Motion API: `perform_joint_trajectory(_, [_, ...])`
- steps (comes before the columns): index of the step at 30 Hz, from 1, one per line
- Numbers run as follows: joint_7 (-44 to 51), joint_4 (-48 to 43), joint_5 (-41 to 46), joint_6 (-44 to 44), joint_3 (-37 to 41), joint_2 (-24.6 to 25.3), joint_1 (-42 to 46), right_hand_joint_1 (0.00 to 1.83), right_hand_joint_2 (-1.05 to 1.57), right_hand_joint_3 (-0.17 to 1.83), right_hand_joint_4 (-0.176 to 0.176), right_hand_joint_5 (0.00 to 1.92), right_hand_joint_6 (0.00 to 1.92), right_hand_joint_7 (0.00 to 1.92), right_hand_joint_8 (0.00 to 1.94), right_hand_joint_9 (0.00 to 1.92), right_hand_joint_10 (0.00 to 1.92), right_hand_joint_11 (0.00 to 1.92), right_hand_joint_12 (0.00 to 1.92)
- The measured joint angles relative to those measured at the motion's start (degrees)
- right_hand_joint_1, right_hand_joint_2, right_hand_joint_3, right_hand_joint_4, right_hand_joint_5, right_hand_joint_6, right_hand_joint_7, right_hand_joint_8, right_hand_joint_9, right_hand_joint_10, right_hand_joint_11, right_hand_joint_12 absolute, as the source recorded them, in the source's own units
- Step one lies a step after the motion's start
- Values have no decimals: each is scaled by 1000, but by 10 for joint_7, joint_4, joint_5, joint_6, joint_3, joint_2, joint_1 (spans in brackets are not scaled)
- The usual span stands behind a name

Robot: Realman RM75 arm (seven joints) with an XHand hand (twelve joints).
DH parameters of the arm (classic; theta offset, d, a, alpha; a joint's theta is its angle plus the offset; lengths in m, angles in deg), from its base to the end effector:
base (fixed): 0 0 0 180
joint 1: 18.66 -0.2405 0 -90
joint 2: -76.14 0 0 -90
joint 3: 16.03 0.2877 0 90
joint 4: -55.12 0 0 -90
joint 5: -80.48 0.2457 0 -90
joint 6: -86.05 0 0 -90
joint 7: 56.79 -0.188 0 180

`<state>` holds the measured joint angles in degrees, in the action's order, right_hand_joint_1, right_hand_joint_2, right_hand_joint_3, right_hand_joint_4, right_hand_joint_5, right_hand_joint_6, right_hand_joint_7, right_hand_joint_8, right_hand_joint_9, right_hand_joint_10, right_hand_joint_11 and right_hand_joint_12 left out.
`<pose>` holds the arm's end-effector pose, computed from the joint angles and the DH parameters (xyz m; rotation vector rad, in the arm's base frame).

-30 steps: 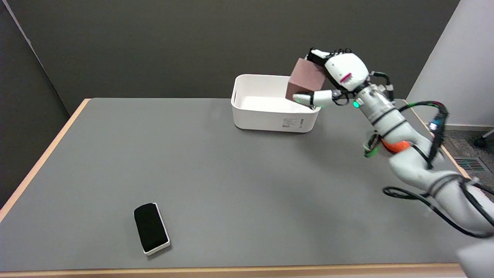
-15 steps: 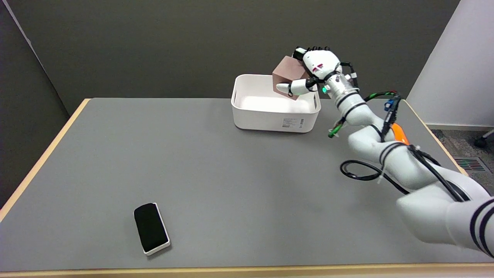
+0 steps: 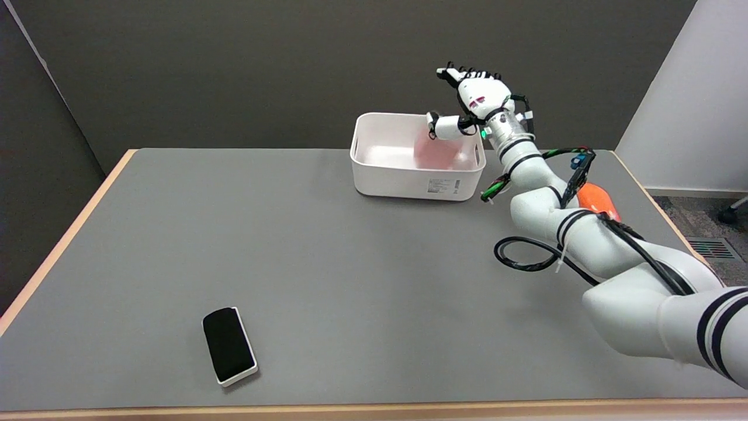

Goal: Place wooden cube into white box.

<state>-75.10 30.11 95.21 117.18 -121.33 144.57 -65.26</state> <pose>-0.2201 -0.6032 0.4262 1.4461 0.0997 0.2426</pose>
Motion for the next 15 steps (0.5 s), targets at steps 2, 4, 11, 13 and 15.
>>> perform_joint_trajectory(2, [8, -10, 12, -3, -2, -2, 8, 361, 639, 835, 50, 159, 359, 272, 314, 207, 770, 253, 1438])
perform_joint_trajectory(4, [15, -23, 25, -7, -3, -5, 18, 360, 638, 834, 49, 158, 359, 271, 314, 205, 770, 255, 1441])
perform_joint_trajectory(11, [33, -99, 72, -17, -4, -29, 69, 368, 639, 826, 37, 167, 364, 273, 321, 196, 778, 257, 1447])
perform_joint_trajectory(13, [37, -123, 86, -18, -2, -38, 86, 371, 640, 823, 34, 168, 365, 271, 322, 190, 779, 252, 1444])
perform_joint_trajectory(15, [41, -150, 100, -20, 2, -47, 106, 372, 641, 822, 33, 168, 365, 270, 322, 189, 780, 251, 1444])
